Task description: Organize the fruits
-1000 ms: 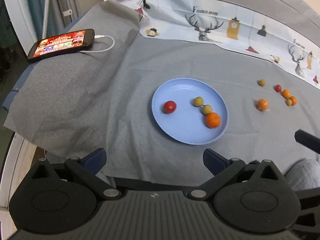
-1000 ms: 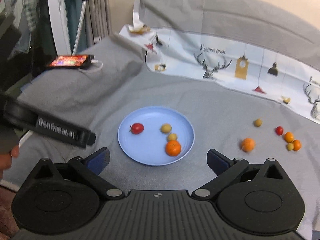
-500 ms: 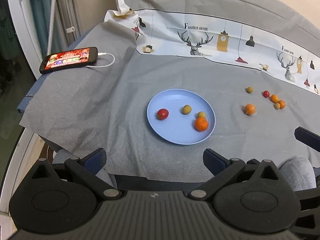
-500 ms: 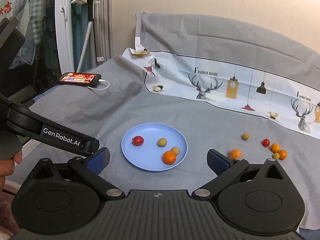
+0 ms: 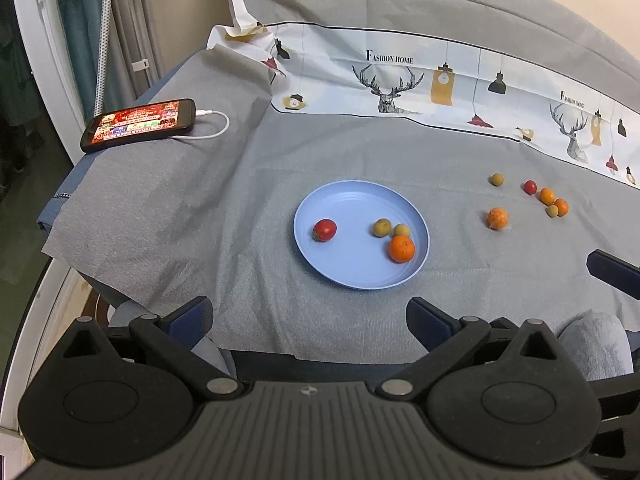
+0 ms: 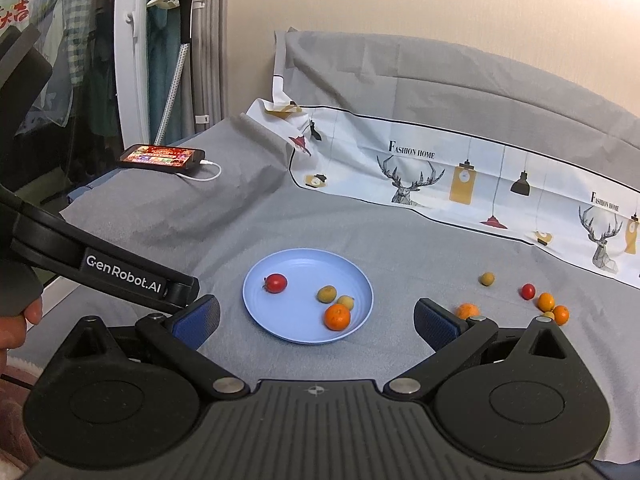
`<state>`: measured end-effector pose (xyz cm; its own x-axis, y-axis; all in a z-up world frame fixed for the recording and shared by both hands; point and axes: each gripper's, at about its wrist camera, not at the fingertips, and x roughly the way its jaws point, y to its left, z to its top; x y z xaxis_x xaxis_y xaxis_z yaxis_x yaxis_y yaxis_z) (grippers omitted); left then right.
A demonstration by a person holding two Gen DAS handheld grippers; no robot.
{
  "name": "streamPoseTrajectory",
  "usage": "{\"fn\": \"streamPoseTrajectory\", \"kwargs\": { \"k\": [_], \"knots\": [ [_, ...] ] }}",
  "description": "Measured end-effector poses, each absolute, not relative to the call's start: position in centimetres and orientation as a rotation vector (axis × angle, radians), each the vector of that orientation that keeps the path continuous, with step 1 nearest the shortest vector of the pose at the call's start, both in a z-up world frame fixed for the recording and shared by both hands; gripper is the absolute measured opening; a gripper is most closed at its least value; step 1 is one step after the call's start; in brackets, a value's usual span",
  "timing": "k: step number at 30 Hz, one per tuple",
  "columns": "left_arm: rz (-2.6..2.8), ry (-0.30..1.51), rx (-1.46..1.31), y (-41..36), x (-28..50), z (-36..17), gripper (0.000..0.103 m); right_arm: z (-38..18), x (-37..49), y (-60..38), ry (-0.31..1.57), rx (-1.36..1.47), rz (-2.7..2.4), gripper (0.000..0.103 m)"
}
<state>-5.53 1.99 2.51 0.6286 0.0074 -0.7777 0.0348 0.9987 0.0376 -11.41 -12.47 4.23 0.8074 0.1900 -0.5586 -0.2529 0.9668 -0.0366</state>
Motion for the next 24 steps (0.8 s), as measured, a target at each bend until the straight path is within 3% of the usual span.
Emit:
{"fn": "streamPoseTrajectory", "kwargs": {
  "k": [24],
  "knots": [
    [-0.027, 0.983, 0.109, 0.4, -2.2, 0.1, 0.103, 1.5, -8.7, -13.6, 0.680, -0.078, 0.232, 0.102]
  ]
}}
